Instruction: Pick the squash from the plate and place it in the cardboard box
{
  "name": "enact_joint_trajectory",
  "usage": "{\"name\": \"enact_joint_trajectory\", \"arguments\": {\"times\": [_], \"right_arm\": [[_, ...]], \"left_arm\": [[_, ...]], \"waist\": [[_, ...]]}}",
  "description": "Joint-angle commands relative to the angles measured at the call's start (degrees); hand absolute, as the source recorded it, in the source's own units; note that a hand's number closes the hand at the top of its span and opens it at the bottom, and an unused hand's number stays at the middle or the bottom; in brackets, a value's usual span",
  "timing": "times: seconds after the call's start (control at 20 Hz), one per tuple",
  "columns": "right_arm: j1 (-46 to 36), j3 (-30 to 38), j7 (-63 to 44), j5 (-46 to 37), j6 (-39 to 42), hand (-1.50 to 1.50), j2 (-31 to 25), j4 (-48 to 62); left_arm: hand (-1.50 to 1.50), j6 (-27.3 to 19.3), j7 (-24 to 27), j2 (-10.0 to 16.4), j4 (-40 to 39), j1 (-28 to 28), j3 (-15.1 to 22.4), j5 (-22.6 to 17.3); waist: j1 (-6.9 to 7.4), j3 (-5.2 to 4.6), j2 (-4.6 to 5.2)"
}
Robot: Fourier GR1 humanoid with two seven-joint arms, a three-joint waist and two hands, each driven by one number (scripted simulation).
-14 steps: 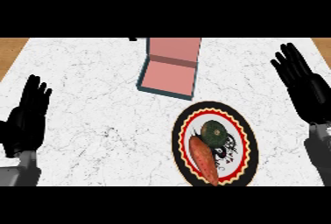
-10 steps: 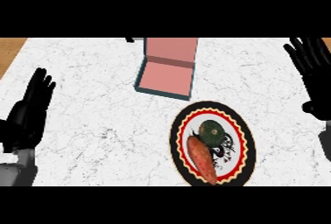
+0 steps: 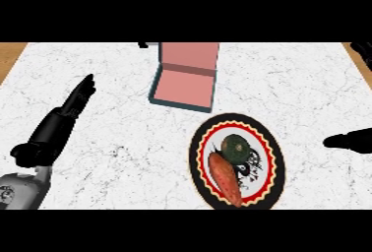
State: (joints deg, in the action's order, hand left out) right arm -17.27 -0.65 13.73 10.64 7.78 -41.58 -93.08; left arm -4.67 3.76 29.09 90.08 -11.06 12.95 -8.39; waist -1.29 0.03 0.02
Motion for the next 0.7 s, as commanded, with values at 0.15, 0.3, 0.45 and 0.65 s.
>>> {"name": "enact_joint_trajectory", "arguments": {"times": [0.15, 0.3, 0.45, 0.65], "right_arm": [[1.64, -4.0, 9.64, -14.97, 0.67, -1.5, -4.67, -4.61], [2.41, -7.12, 5.32, -19.61, 2.24, -1.5, -6.31, -7.23], [1.51, -11.0, -0.2, -25.5, 4.82, -1.5, -9.91, -9.97], [-0.02, -16.58, -10.07, -29.27, 11.51, -1.5, -13.06, -19.37]], "left_arm": [[0.0, 3.41, 0.53, -0.14, -1.14, -1.27, 0.53, 0.51], [0.0, 3.79, 0.71, -0.85, -3.48, -3.48, -0.25, 1.29], [0.0, 2.03, 3.94, -2.79, -4.71, -1.13, 1.5, 3.85], [0.0, 4.81, 2.68, -0.65, -2.89, -1.29, -0.37, 1.73]], "waist": [[1.21, -0.06, -0.02], [0.94, -0.1, -0.02], [1.2, -0.18, 0.0], [1.49, -0.22, -0.31]]}}
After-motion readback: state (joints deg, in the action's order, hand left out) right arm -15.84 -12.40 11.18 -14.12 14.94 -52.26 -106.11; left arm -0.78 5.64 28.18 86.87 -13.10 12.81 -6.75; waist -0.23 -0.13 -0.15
